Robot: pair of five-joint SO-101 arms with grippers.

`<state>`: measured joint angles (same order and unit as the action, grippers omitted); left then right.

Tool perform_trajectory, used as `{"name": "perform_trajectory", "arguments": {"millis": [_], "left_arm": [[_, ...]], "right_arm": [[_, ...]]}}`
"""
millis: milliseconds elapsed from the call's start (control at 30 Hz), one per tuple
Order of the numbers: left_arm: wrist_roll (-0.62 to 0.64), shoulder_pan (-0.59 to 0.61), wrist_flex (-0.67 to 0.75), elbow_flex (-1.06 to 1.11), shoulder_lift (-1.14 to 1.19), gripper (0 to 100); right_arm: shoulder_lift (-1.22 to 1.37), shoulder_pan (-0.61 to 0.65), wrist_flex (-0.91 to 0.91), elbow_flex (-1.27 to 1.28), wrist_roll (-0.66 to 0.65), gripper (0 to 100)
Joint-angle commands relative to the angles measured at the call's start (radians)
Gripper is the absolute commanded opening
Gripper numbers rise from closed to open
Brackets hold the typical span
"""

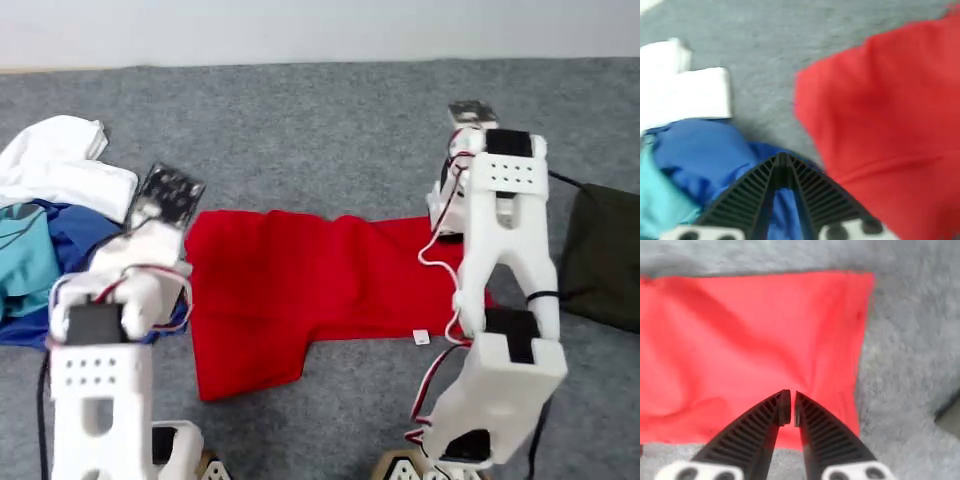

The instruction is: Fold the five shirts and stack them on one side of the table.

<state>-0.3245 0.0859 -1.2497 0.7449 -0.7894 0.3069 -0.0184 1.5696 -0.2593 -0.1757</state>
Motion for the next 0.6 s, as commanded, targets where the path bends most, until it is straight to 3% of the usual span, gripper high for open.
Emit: {"name": "perform_trajectory", "arguments": {"millis": [0,167,567], "left_arm": [[0.034,-0.08,-0.094,-0.186,0.186,0],[0.034,-0.127,-0.158,-0.361,0.443,0],[0.028,-0.126,-0.044,-0.602,0.922,0]], "right_arm": [[-0.068,0.048,-0.047,-0.063,-0.037,0.9],[0.007,0.067,-0.148,-0.063,-0.037,1.0],[0.209,0.061,-0.369,-0.063,-0.078,1.0]]}}
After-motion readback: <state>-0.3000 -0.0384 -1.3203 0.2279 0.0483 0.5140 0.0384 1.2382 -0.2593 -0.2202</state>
